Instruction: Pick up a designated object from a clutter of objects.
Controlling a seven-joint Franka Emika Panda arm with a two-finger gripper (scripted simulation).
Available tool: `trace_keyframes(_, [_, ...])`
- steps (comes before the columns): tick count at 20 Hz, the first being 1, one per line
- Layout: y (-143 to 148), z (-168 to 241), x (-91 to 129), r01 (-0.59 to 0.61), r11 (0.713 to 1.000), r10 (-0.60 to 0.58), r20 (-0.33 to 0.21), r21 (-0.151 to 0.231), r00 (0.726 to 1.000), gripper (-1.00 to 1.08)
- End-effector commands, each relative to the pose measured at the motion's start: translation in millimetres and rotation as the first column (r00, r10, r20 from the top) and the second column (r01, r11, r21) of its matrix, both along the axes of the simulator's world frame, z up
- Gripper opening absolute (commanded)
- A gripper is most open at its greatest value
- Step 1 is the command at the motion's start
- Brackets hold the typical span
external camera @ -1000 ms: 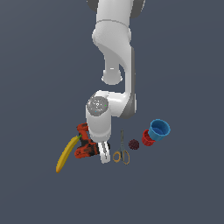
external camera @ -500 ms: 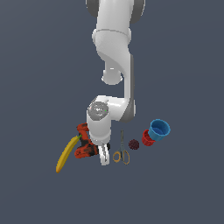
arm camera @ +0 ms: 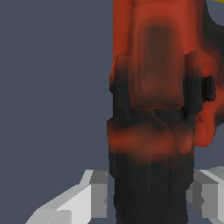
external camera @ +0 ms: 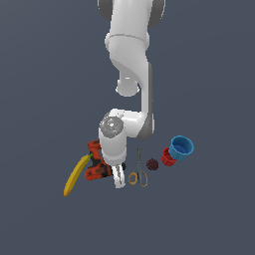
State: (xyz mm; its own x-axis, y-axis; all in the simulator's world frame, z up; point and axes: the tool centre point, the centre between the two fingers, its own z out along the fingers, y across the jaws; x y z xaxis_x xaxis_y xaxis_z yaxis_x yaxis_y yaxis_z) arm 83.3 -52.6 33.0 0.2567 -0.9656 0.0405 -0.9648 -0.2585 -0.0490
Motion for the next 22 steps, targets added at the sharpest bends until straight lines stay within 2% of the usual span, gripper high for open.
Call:
trace_keyframes(1, [-0.5,-4.8,-2.9,0.000,1.000,0.000,-0.008,-0.001,1.000,-1.00])
trace_keyframes(12, [-6.1,29.3,-1.2,0.000,1.000,0.000,-0.001,0.000,1.000,-1.00])
trace_keyframes(22, [-25.0,119.2,-4.2,0.001,1.000,-0.001,-0.003,0.001,1.000,-1.00])
